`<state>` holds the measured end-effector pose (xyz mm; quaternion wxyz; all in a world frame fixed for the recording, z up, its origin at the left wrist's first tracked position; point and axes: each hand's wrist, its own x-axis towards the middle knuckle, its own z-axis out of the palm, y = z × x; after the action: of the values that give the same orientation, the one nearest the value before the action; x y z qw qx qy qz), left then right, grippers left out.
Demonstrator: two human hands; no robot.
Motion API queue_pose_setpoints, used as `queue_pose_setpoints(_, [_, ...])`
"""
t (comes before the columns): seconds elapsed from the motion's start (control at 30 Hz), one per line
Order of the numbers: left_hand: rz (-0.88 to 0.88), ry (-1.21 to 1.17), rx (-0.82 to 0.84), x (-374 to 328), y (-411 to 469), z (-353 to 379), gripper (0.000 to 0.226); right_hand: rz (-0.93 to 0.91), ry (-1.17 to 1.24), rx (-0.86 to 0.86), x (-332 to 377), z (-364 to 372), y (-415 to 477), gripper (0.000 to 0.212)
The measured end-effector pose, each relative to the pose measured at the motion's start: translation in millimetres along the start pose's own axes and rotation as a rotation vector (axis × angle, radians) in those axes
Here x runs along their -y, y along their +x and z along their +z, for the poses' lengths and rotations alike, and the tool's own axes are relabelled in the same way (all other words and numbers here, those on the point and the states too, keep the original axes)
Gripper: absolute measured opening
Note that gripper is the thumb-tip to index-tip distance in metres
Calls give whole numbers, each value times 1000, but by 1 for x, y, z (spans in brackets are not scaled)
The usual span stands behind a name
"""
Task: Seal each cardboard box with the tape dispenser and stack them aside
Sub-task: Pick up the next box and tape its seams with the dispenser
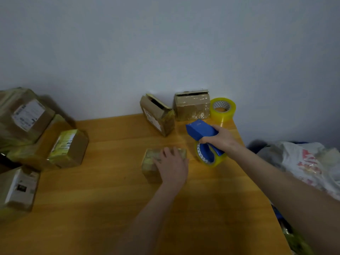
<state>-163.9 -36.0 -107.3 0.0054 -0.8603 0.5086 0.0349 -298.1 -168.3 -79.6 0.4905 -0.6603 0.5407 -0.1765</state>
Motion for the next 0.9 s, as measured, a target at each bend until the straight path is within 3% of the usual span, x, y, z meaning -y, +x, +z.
queue_pose_setpoints(0.27, [489, -4, 104, 74, 6, 2, 69, 9, 0, 36, -5, 17, -9, 57])
queue_pose_setpoints(0.4, [475, -41, 151, 88, 11, 6, 74, 47, 18, 59, -2, 22, -11, 55])
queue_pose_setpoints(0.53, [378, -19, 92, 79, 10, 17, 85, 76, 6, 95, 0, 23, -13, 52])
queue_pose_setpoints(0.73, [653, 30, 121, 96, 26, 16, 83, 9, 15, 162, 4, 12, -25, 50])
queue_pose_setpoints(0.9, [737, -55, 188, 104, 33, -1, 86, -49, -6, 238, 15, -6, -35, 49])
